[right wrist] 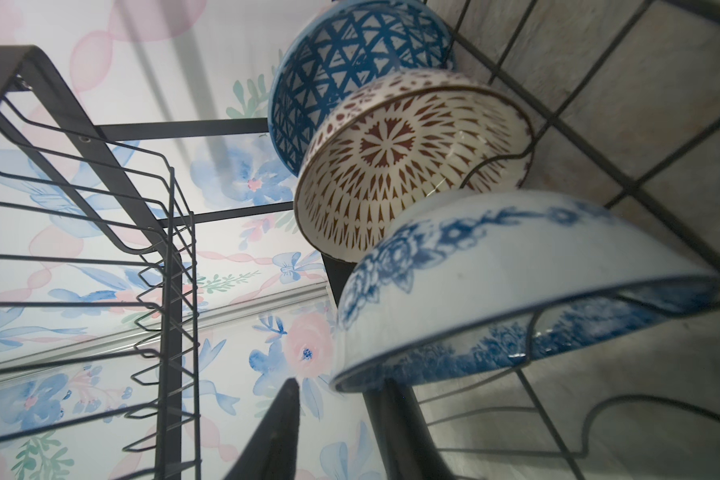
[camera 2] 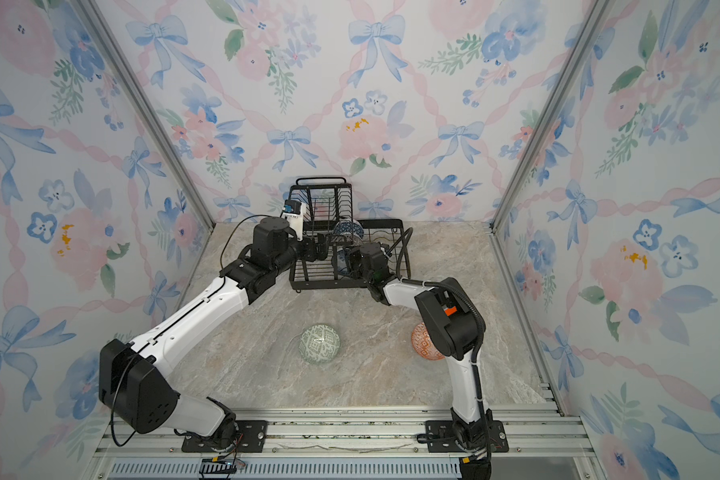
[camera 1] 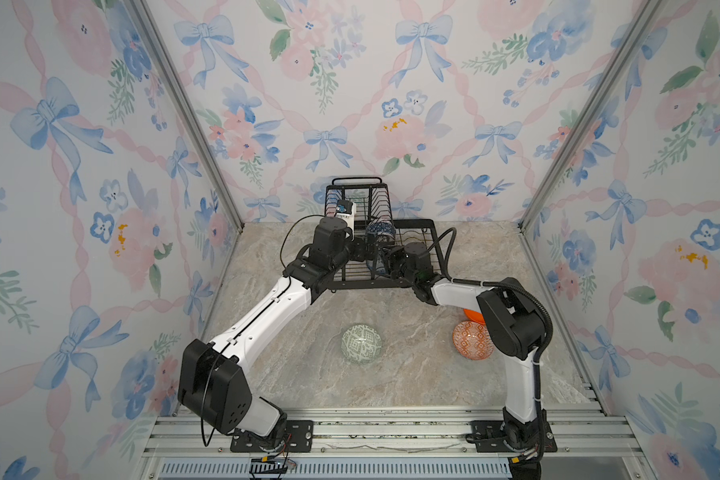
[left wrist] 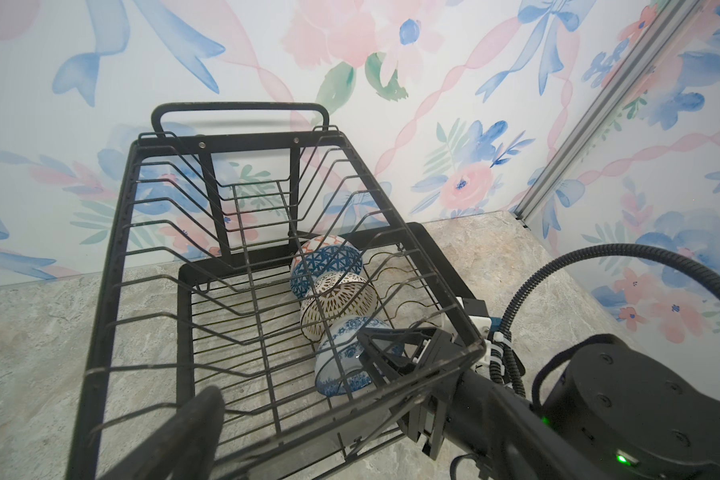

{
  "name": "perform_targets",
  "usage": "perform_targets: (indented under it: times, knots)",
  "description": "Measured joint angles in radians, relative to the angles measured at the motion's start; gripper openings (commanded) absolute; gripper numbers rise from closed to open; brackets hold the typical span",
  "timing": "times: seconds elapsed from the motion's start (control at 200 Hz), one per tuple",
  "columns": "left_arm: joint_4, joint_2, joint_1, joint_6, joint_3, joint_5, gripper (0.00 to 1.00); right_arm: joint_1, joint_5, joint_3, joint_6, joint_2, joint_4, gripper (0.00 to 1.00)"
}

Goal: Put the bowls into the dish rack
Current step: 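Open the right gripper to release the blue floral bowl, then draw both grippers back from the rack toward the green-patterned bowl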

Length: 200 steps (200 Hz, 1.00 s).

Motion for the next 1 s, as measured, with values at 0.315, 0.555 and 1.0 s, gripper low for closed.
perform_targets:
  times: [0.315, 0.555, 1.0]
  knots:
    - [0.003, 0.000, 0.000, -0.018, 0.000, 0.005, 0.98, -0.009, 0.000, -0.068, -0.004, -0.035, 0.002, 0.38]
    - [0.001, -0.009, 0.000, -0.019, -0.007, 0.008, 0.98, -0.009, 0.000, -0.101, -0.014, -0.080, 0.002, 0.42]
    - [-0.053, -0.069, -0.008, -0.049, -0.071, 0.007, 0.98, -0.042, -0.015, -0.168, -0.048, -0.174, -0.016, 0.70]
